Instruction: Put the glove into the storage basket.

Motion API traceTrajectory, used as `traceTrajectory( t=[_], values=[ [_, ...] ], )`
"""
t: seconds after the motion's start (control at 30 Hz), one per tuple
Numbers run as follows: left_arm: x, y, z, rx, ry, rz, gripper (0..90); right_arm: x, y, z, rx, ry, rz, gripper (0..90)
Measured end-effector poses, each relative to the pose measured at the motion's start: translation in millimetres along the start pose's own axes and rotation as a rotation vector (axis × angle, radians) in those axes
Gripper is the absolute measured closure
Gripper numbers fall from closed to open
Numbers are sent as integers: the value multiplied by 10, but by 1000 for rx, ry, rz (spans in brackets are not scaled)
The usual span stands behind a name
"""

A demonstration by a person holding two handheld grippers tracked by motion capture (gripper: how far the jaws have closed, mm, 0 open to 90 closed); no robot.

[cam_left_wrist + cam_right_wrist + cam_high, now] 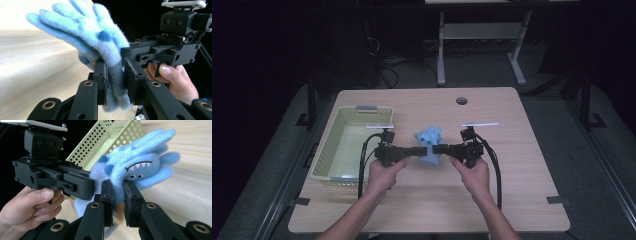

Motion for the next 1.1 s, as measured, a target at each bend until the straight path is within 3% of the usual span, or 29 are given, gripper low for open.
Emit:
traceTrajectory(
  t=[0.03,0.8,1.1],
  values=[
    [-18,-45,-17,3,-16,8,724,-27,25,-43,-5,-4,-2,794],
    [-206,-549,-172,-10,-21,64,725,-297,409,-432,-38,-61,-43,794],
    [-260,-760,-262,-37,0,67,725,-366,590,-544,-45,-77,-58,794]
  ],
)
Point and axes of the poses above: each handheld gripper's, and its own axes: y roughly forward along the jaws, x roughly out of its underside, z roughly to its right, the point moved 8 cm from there along y, roughly forward along the jaws, and after that the axes turned 8 degrees about y, right-handed, at the moved point
